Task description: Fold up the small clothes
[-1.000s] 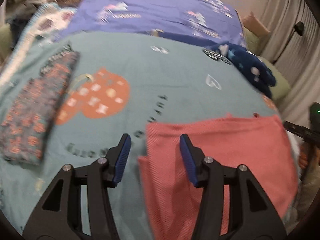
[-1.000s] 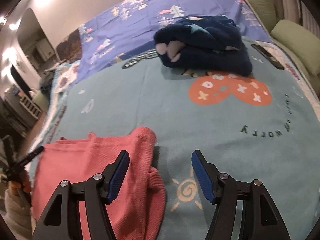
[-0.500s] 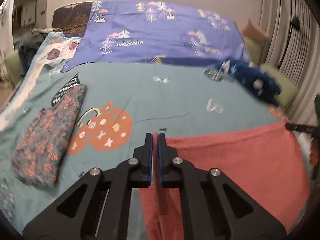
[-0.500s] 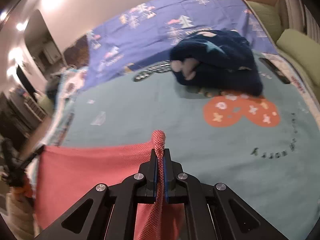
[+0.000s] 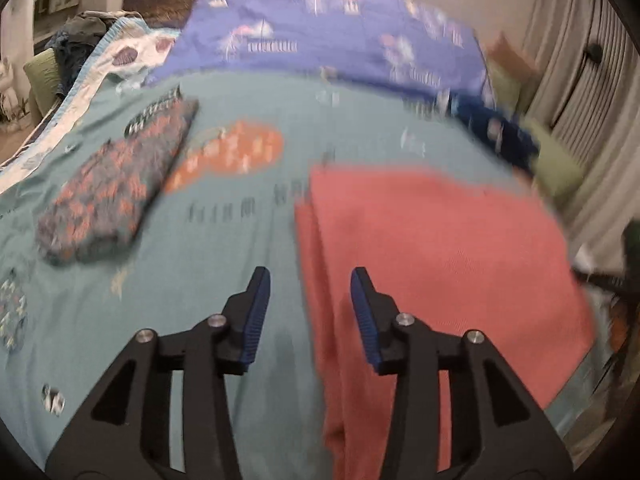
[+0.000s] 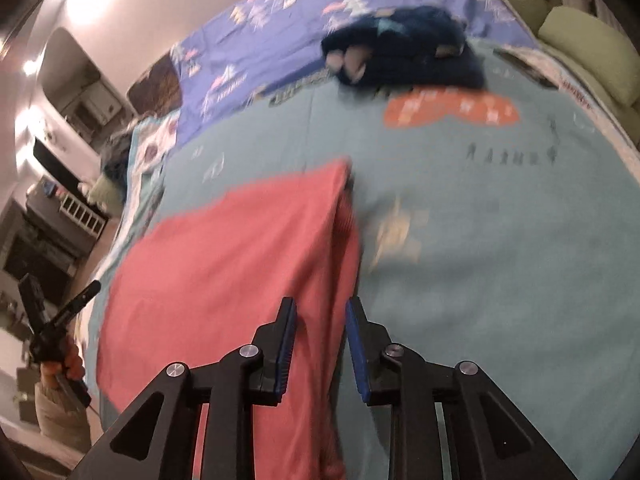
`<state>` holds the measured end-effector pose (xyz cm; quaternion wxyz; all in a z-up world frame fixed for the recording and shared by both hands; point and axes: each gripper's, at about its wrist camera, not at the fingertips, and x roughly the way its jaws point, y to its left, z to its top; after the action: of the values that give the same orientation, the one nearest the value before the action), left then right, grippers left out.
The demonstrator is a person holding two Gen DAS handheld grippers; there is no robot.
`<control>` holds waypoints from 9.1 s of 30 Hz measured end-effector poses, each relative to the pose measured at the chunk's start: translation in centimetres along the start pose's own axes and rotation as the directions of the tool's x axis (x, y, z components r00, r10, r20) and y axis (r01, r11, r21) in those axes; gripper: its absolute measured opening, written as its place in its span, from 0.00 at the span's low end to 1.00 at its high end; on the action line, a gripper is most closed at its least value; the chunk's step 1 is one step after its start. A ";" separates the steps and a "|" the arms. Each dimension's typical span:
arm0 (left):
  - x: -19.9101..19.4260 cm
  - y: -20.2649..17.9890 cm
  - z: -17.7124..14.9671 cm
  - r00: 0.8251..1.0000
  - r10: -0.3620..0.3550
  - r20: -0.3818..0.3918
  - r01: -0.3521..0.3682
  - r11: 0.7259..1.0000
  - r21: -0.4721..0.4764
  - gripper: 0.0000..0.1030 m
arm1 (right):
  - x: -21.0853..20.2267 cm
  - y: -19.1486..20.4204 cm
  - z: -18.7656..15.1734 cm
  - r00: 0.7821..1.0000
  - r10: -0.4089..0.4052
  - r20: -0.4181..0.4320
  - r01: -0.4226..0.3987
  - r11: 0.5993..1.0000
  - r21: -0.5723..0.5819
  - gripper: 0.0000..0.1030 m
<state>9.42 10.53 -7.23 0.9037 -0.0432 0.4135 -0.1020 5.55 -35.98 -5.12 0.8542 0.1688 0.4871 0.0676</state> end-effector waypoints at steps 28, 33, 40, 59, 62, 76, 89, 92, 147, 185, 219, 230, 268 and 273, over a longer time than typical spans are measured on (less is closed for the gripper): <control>-6.4 1.0 -5.3 0.997 0.000 0.083 0.006 0.998 -0.067 0.50 | -4.9 11.8 -8.1 0.989 -0.062 0.131 0.098 0.952 -0.290 0.15; -7.8 3.2 -4.8 0.992 0.003 0.123 0.010 0.994 -0.105 0.50 | -1.9 20.7 -9.8 0.996 0.050 0.077 -0.005 0.865 -0.502 0.23; -9.2 6.0 -4.4 0.987 -0.007 0.158 0.027 0.992 -0.122 0.50 | 3.6 29.3 -14.0 0.998 0.059 0.016 -0.029 0.684 -0.729 0.34; -4.6 9.0 -2.2 0.984 -0.150 0.098 0.161 0.980 -0.117 0.50 | 11.5 35.5 -17.4 0.979 -0.104 0.176 0.204 0.544 -0.814 0.46; -4.3 8.9 -2.0 0.982 -0.162 0.094 0.172 0.979 -0.109 0.50 | 11.7 35.6 -16.7 0.980 -0.100 0.173 0.200 0.565 -0.800 0.46; -0.3 7.3 1.1 0.928 -0.373 0.018 0.372 0.921 -0.112 0.52 | 11.7 35.9 -17.7 0.964 -0.083 0.252 0.253 0.574 -0.779 0.46; 5.0 4.0 3.5 0.878 -0.468 -0.100 0.457 0.882 -0.116 0.60 | 11.7 36.0 -17.7 0.963 -0.066 0.262 0.249 0.597 -0.762 0.45; 5.5 4.0 4.1 0.854 -0.510 -0.103 0.494 0.857 -0.147 0.38 | 11.8 35.9 -17.6 0.963 -0.058 0.265 0.244 0.608 -0.755 0.45; 0.9 -22.9 10.2 0.942 -0.295 -0.162 0.329 0.905 0.269 0.12 | -5.6 14.0 -11.9 0.896 0.191 0.400 -0.135 0.977 -0.163 0.08; 5.4 -36.5 5.1 0.938 -0.219 -0.269 0.326 0.821 0.468 0.19 | -8.0 2.4 -15.5 0.930 0.130 0.345 -0.173 0.980 0.098 0.08; -2.4 -21.8 -6.6 0.997 -0.044 -0.071 0.072 0.882 0.467 0.59 | -6.0 0.9 -12.8 0.984 -0.031 0.174 0.018 0.997 0.076 0.02; -4.6 -22.0 -4.4 0.997 -0.082 0.005 0.071 0.884 0.462 0.59 | -10.0 2.1 -9.7 0.954 0.039 0.296 -0.033 0.999 -0.024 0.28; 7.4 -22.6 4.6 0.994 -0.109 -0.005 0.105 0.943 0.316 0.68 | 1.6 1.8 6.3 0.978 0.008 0.210 0.031 0.983 -0.183 0.05; 6.8 -21.9 4.6 0.995 -0.103 0.004 0.098 0.952 0.291 0.68 | 1.2 -0.5 5.8 0.978 -0.015 0.209 0.029 0.998 -0.061 0.22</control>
<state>14.03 -12.34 -5.69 0.8978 0.0680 0.3826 -0.2072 11.16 -37.35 -3.56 0.9063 0.1421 0.3942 0.0557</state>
